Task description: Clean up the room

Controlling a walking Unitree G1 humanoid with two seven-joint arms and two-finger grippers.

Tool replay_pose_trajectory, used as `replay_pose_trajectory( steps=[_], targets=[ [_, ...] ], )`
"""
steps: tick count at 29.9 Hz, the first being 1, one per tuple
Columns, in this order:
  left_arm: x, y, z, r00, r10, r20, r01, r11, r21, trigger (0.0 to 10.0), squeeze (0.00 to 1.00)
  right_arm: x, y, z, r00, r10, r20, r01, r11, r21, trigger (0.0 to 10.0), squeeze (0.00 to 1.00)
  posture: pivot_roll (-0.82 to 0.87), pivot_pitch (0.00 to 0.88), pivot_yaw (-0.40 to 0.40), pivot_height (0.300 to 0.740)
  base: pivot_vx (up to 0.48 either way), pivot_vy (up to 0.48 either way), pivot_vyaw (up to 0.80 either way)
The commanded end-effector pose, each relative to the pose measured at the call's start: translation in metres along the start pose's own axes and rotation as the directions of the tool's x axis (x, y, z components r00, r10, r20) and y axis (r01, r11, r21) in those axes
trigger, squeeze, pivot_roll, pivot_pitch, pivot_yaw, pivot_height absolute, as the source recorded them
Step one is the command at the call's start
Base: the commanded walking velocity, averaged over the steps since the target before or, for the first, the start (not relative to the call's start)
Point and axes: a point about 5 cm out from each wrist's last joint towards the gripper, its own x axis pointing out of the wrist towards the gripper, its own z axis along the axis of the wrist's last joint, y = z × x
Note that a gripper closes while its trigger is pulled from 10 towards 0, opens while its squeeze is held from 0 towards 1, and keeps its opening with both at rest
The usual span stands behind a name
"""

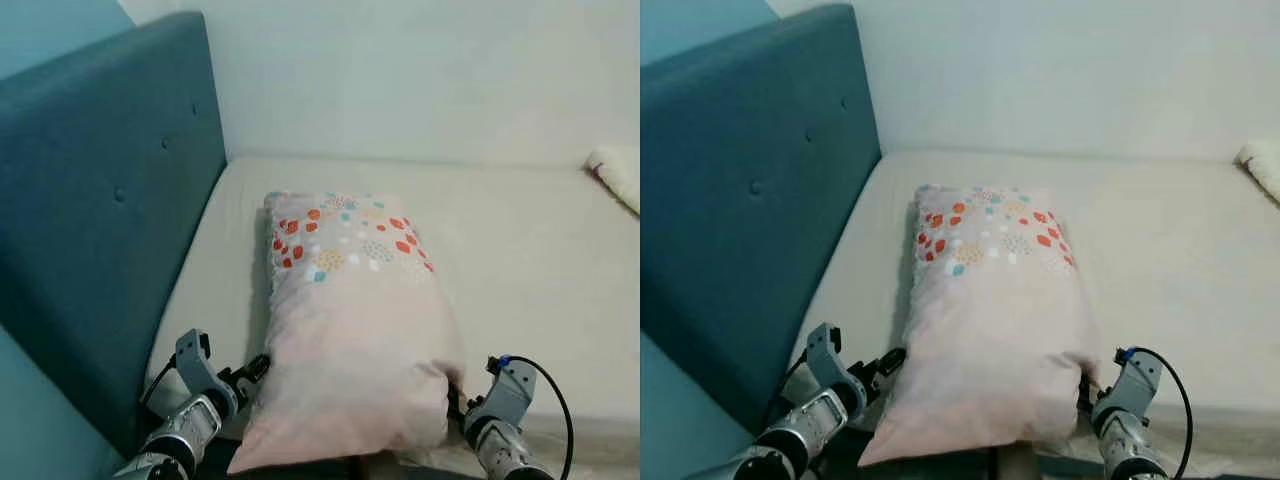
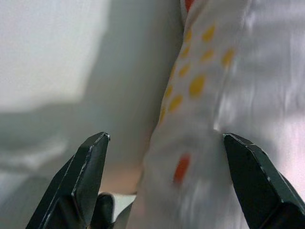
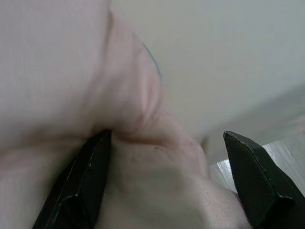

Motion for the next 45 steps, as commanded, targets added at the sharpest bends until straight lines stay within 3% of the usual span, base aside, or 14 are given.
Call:
replay_pose_trajectory(
  steps=[1,2,5,6,8,14,15,16,18,20,24,27,40,45],
  targets=[
    [0.004,-0.008,0.017,0.996,-0.02,0.088,0.025,0.998,-0.057,10.0,0.0,0.001,0.006,0.002,1.0,0.021,0.004,-0.021,1.0,0.008,10.0,0.0,-0.08,0.0,-0.016,0.61,0.0,0.0,0.0],
    [0.004,-0.008,0.017,0.996,-0.02,0.088,0.025,0.998,-0.057,10.0,0.0,0.001,0.006,0.002,1.0,0.021,0.004,-0.021,1.0,0.008,10.0,0.0,-0.08,0.0,-0.016,0.61,0.0,0.0,0.0],
    [0.007,-0.019,0.071,0.946,-0.025,0.323,0.081,0.983,-0.163,10.0,0.0,0.001,0.006,0.0,1.0,0.023,-0.008,-0.023,1.0,-0.001,10.0,0.0,-0.08,0.0,-0.015,0.6,0.0,0.0,0.0],
    [0.007,-0.019,0.071,0.946,-0.025,0.323,0.081,0.983,-0.163,10.0,0.0,0.001,0.006,0.0,1.0,0.023,-0.008,-0.023,1.0,-0.001,10.0,0.0,-0.08,0.0,-0.015,0.6,0.0,0.0,0.0],
    [0.004,-0.025,0.105,0.895,-0.06,0.442,0.156,0.971,-0.184,10.0,0.0,0.001,0.007,-0.002,0.999,0.031,-0.013,-0.031,1.0,0.0,10.0,0.0,-0.08,0.0,-0.015,0.59,0.0,0.0,0.0],
    [0.005,-0.044,0.123,0.86,-0.199,0.47,0.305,0.939,-0.159,10.0,0.0,0.0,0.006,-0.006,0.999,0.032,-0.023,-0.032,1.0,0.001,10.0,0.0,-0.06,0.0,-0.016,0.575,0.0,0.0,0.0],
    [0.005,-0.044,0.123,0.86,-0.199,0.47,0.305,0.939,-0.159,10.0,0.0,0.0,0.006,-0.006,0.999,0.032,-0.023,-0.032,1.0,0.001,10.0,0.0,-0.06,0.0,-0.016,0.575,0.0,0.0,0.0],
    [0.01,-0.057,0.106,0.867,-0.32,0.381,0.389,0.914,-0.116,10.0,0.0,0.0,0.007,-0.007,0.999,0.031,-0.029,-0.031,1.0,0.002,10.0,0.0,-0.06,0.0,-0.013,0.565,0.0,0.0,0.0],
    [0.01,-0.057,0.106,0.867,-0.32,0.381,0.389,0.914,-0.116,10.0,0.0,0.0,0.007,-0.007,0.999,0.031,-0.029,-0.031,1.0,0.002,10.0,0.0,-0.06,0.0,-0.013,0.565,0.0,0.0,0.0],
    [0.015,-0.062,0.079,0.892,-0.365,0.267,0.394,0.917,-0.063,10.0,0.0,0.0,0.008,-0.007,0.999,0.034,-0.03,-0.034,0.999,0.004,10.0,0.0,-0.06,0.0,-0.012,0.555,0.0,0.0,0.0],
    [0.017,-0.063,0.064,0.908,-0.361,0.214,0.376,0.926,-0.032,10.0,0.0,0.0,0.009,-0.007,0.999,0.036,-0.029,-0.036,0.999,0.003,10.0,0.0,-0.07,0.0,-0.011,0.55,0.0,0.0,0.0],
    [0.021,-0.062,0.04,0.945,-0.281,0.166,0.282,0.959,0.02,10.0,0.0,0.0,0.008,-0.004,0.999,0.04,-0.021,-0.04,0.999,0.001,10.0,0.0,-0.07,0.0,-0.014,0.535,0.0,0.0,0.0],
    [0.026,-0.081,0.031,0.944,-0.31,0.112,0.294,0.946,0.136,10.0,0.0,0.0,0.001,-0.002,1.0,0.024,0.0,-0.024,1.0,0.014,10.0,0.0,-0.07,0.0,-0.003,0.51,0.0,0.0,0.0],
    [0.028,-0.098,0.028,0.919,-0.378,0.107,0.362,0.921,0.148,10.0,0.0,0.0,0.0,-0.001,1.0,0.022,0.0,-0.022,1.0,0.013,10.0,0.0,-0.07,0.0,-0.003,0.495,0.0,0.0,0.0]
  ],
)
